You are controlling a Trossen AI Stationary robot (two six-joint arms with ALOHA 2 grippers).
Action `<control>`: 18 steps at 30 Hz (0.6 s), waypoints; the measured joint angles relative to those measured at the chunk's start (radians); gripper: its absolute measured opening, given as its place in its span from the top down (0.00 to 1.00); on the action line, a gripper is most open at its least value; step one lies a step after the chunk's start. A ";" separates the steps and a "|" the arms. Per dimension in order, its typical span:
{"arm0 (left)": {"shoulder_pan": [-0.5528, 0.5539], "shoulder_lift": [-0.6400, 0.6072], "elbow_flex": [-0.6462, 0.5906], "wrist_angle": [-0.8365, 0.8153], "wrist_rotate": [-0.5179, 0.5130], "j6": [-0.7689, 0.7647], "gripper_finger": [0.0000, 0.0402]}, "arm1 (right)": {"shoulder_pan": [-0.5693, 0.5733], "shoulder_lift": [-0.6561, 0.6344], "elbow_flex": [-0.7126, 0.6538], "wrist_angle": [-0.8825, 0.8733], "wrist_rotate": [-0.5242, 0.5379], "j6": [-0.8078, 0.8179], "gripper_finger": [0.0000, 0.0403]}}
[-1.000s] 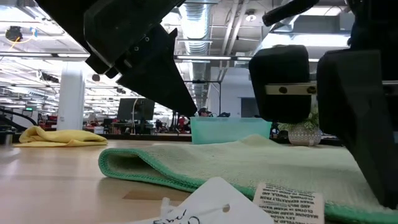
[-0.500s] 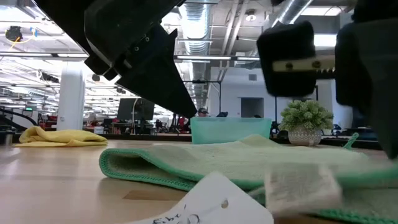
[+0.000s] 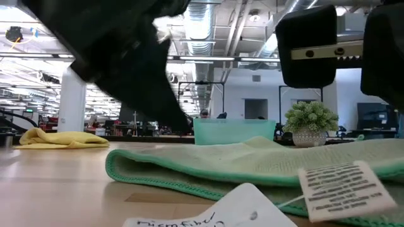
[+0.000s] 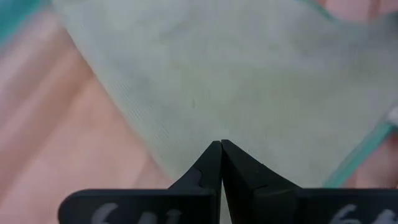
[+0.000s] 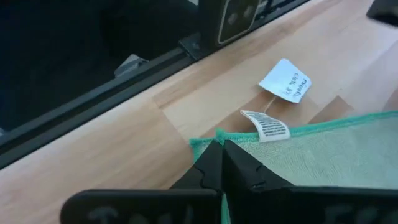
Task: Fold microfiber towels
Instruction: Fold the green microfiber cloth
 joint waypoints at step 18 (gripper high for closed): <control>-0.010 -0.011 -0.130 0.089 0.088 -0.044 1.00 | -0.002 0.000 0.000 -0.009 -0.031 0.059 0.89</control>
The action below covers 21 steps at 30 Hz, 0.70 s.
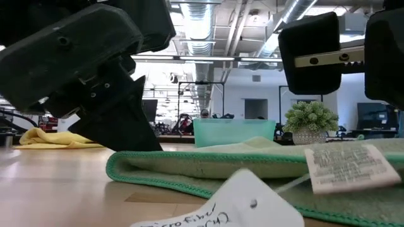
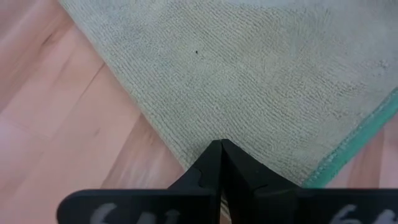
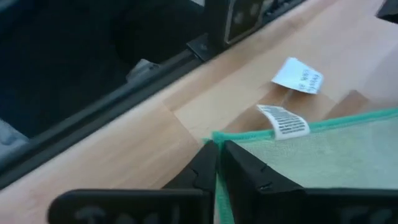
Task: Fold microfiber towels
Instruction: Fold the green microfiber cloth
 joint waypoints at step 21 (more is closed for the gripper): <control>-0.003 0.013 0.089 -0.013 0.092 0.055 1.00 | -0.063 -0.224 -0.175 -0.070 -0.049 0.092 0.73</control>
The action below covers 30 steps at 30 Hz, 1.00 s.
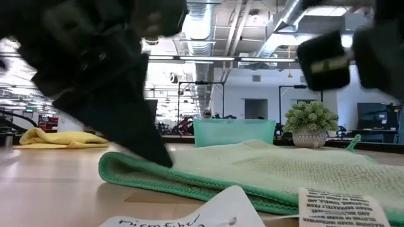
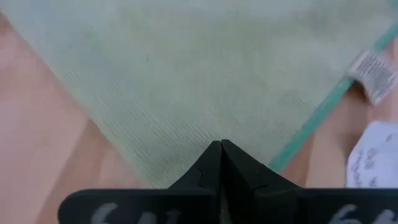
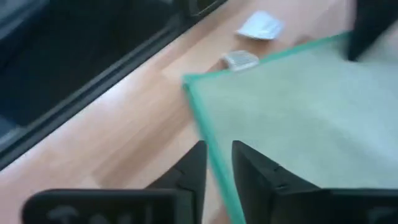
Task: Fold microfiber towels
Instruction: Fold the green microfiber cloth
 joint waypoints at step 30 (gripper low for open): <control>-0.052 0.051 0.162 -0.181 -0.166 0.083 1.00 | -0.161 -0.254 -0.309 0.006 0.276 0.292 0.97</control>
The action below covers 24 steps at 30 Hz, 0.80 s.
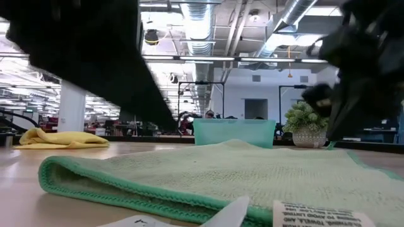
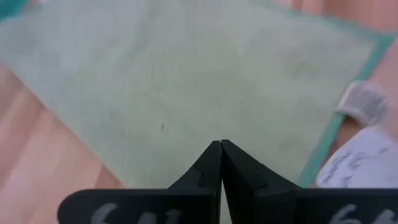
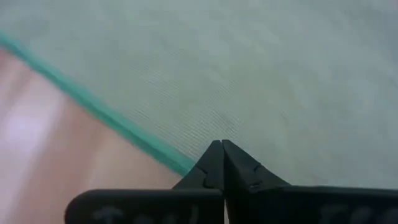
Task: Fold microfiber towels
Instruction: Fold the green microfiber cloth
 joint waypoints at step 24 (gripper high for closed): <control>0.046 -0.002 -0.050 0.138 0.071 -0.020 1.00 | -0.200 -0.120 -0.097 -0.053 0.178 0.228 0.94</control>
